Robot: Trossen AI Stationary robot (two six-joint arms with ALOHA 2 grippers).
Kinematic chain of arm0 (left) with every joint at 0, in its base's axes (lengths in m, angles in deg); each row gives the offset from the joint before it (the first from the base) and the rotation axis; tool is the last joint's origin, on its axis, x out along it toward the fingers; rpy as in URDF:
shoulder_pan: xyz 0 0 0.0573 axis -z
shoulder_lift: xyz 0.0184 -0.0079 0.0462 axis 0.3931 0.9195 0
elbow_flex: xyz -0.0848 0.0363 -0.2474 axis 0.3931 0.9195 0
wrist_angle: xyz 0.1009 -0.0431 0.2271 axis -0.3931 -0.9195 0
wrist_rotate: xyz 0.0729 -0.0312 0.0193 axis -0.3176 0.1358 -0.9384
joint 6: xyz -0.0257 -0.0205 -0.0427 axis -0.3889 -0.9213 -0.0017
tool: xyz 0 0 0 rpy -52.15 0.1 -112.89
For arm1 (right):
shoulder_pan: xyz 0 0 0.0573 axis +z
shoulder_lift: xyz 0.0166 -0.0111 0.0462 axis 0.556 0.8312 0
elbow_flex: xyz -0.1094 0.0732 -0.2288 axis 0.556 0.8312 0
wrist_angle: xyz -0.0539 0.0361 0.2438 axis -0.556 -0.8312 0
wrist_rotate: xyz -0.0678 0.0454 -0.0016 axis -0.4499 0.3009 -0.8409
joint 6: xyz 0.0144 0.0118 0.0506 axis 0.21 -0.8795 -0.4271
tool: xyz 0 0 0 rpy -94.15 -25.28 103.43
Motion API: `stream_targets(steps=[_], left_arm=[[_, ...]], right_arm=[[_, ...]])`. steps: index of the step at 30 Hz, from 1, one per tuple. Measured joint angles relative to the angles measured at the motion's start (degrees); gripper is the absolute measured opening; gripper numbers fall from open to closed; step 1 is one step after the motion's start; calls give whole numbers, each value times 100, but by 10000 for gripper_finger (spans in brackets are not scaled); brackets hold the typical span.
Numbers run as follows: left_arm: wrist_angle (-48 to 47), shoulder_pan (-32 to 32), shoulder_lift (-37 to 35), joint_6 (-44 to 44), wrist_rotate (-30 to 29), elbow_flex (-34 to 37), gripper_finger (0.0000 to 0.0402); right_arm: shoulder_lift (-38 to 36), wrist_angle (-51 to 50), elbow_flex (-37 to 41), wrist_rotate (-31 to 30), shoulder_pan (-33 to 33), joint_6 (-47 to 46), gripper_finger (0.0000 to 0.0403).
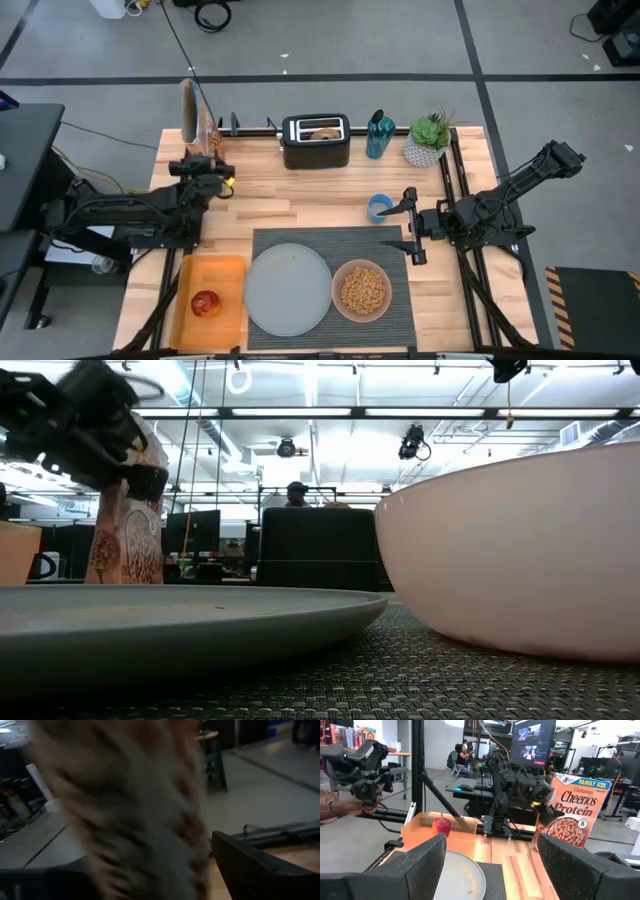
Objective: Arrange a breakfast setting
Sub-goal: Pour the cereal from the cereal box into the pink bowl, then put the sliced bread on the gray plate
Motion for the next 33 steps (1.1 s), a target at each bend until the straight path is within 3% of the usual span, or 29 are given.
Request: stream_targets(steps=[4,10,18,22,28,33], left_arm=[[1014,99,-467,1312,-35,-2,276],[3345,242,-1010,3904,-18,-2,277],[6419,830,-1185,6866,240,-86,277],[6483,1261,-1181,7631,265,-536,277],[5982,1937,-1172,7996,338,-1595,277],[4470,2690,-1109,7549,345,-2565,277]], right_arm=[[0,35,0,2,0,-55,321],[0,35,0,2,0,-110,321],[0,35,0,-29,-1,-113,321],[0,35,0,-40,-9,-152,321],[0,32,0,-44,-9,-154,321],[0,31,0,-44,-9,-148,321]])
